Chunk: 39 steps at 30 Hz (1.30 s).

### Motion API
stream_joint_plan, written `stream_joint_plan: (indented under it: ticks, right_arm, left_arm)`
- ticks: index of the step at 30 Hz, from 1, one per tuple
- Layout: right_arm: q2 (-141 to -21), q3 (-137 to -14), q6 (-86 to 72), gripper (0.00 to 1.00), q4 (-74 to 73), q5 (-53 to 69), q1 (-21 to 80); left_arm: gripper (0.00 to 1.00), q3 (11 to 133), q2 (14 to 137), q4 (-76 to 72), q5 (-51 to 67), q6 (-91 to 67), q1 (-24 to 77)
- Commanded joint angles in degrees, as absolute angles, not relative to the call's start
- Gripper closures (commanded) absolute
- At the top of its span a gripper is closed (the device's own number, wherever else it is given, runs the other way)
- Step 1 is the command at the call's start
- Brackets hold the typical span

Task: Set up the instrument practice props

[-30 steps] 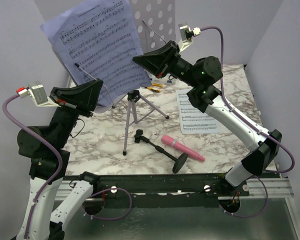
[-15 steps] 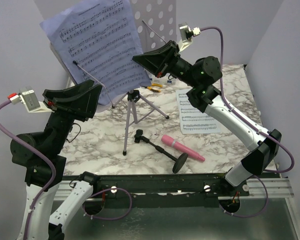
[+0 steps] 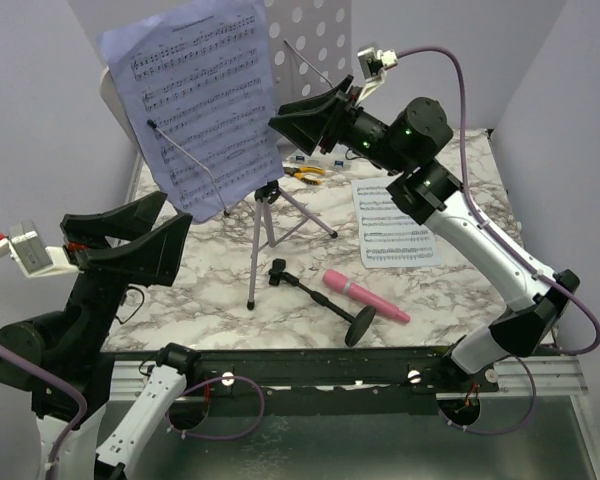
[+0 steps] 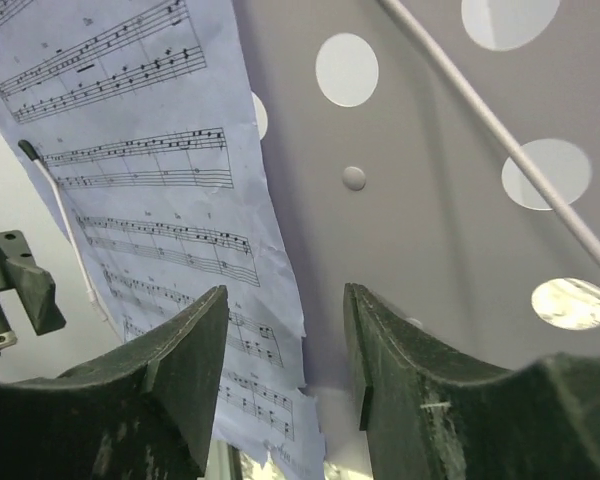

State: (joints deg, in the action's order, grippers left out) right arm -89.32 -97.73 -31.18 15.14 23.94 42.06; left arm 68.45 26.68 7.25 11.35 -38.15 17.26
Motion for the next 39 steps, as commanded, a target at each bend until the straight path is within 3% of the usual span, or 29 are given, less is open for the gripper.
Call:
stream_joint_plan:
  ticks: [1, 5, 8, 14, 22, 30, 39]
  right_arm:
    - [-82.76, -99.36, -21.04, 0.42, 2.16, 19.29, 42.3]
    - [-74.89, -92.77, -15.48, 0.38, -3.89, 13.25, 42.37]
    - [-72.4, -89.42, -16.03, 0.37, -4.61, 15.3, 42.33]
    - [-77.15, -89.62, -21.33, 0.34, -0.54, 26.89, 42.43]
    - [-84.55, -93.5, -23.58, 0.31, 6.05, 28.65, 42.36]
    - [-89.21, -97.18, -23.58, 0.46, 7.86, 30.07, 42.39]
    - [-91.75, -101.03, -23.49, 0.73, 9.36, 32.26, 42.41]
  left_arm:
    - [0.07, 68.03, 22.49, 16.95, 13.38, -34.53, 17.23]
    - [0.05, 66.72, 18.28, 24.22, 11.03, -31.97, 17.3]
    - [0.04, 65.21, 16.2, 27.28, 8.39, -31.5, 17.46]
    - [0.07, 64.83, 18.09, 29.05, 5.95, -36.27, 17.58]
    - [0.19, 65.76, 21.77, 30.91, 5.55, -39.98, 17.58]
    - [0.25, 64.65, 22.75, 30.9, 7.29, -41.31, 17.62]
    - [0.25, 64.25, 21.67, 31.45, 6.86, -40.79, 17.58]
